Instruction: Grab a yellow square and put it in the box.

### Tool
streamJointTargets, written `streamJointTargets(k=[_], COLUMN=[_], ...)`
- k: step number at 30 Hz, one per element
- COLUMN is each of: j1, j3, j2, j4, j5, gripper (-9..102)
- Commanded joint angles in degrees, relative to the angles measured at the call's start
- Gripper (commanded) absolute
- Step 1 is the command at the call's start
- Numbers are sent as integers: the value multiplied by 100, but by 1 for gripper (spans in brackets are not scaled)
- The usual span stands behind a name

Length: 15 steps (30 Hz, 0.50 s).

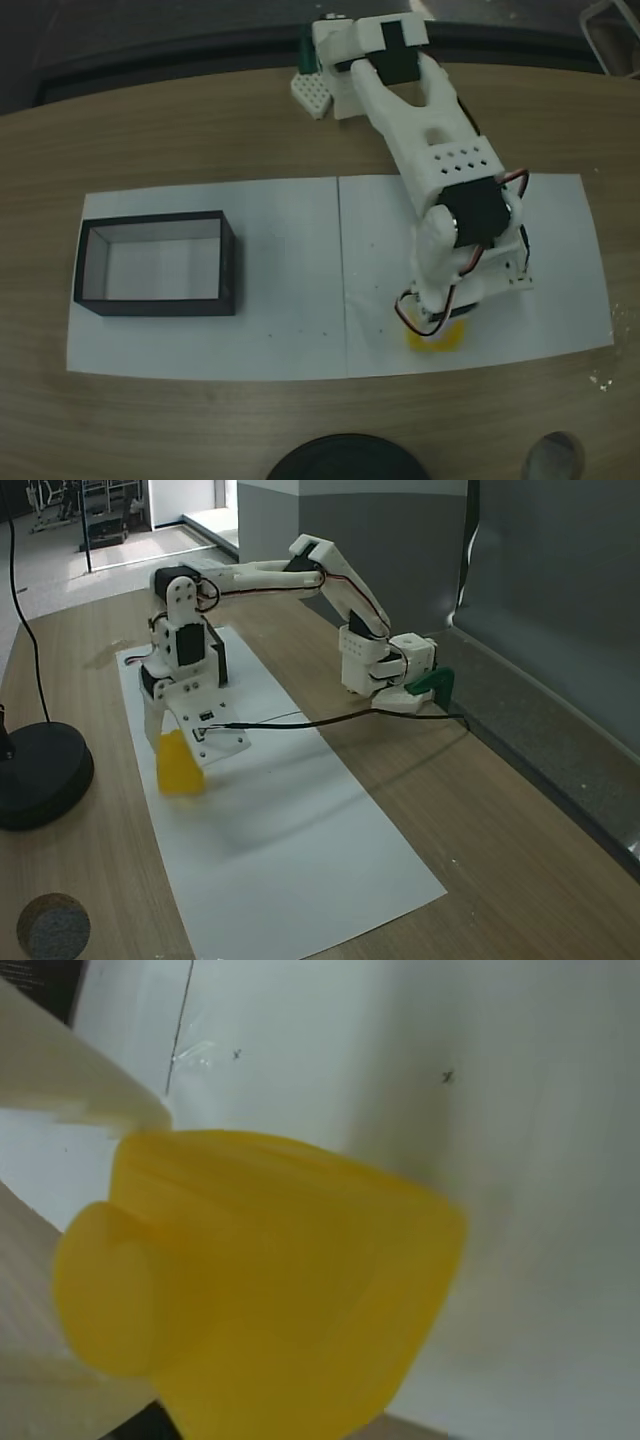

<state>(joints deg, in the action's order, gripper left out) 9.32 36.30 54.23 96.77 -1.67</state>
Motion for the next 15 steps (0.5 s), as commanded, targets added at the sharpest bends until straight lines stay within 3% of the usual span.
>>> streamJointTargets(k=[1, 15], j1=[-571, -5019], j3=[-1125, -1318], j2=[1266, 1978], j4=[202, 176], j5=[35, 1125], gripper=[5, 5])
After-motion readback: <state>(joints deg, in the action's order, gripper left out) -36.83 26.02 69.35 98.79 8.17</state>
